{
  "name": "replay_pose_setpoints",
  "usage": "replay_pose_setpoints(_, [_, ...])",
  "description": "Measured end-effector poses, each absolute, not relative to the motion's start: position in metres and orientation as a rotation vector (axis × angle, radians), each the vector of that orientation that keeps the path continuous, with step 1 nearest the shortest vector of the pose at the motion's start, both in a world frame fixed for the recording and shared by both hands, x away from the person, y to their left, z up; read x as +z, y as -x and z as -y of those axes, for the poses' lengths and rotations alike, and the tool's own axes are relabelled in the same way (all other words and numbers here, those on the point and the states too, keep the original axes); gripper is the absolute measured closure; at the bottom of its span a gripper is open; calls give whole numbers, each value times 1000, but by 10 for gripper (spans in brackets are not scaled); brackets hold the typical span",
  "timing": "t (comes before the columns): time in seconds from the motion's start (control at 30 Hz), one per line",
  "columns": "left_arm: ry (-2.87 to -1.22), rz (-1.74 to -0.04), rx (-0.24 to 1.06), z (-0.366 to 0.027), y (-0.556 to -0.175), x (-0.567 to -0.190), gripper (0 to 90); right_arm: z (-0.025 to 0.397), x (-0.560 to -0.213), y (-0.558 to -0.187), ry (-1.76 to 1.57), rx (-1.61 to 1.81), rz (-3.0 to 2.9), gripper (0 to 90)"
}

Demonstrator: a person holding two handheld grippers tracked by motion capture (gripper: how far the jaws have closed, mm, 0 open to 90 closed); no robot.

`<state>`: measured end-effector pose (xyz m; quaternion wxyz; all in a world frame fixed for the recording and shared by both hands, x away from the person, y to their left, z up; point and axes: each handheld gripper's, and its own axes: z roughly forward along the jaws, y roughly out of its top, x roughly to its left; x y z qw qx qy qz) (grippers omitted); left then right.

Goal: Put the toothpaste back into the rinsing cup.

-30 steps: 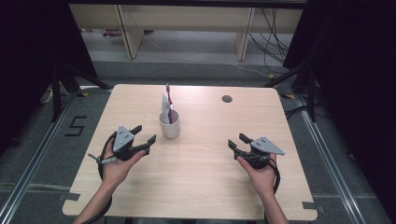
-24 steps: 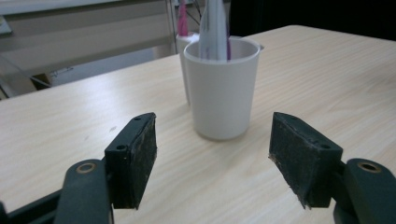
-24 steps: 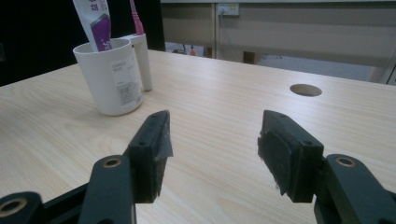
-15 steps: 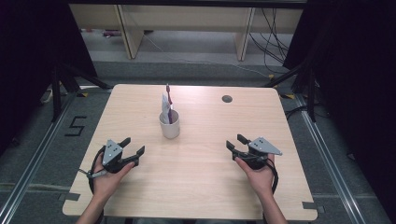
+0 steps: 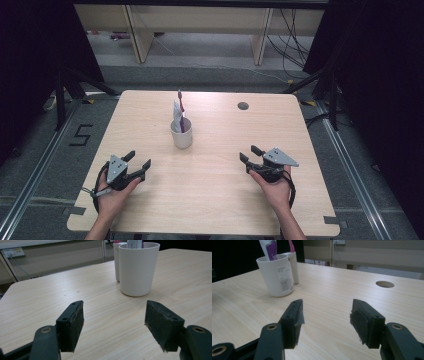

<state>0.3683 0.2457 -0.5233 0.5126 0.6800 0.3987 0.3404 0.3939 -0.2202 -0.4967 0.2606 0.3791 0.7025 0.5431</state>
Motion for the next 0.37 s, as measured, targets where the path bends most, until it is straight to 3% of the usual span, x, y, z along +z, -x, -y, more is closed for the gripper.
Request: replay_pose_setpoints(0.37, [-1639,-967,820,-246,-369,-523,310,218,-497,-394,-1022,1477,-1925,433])
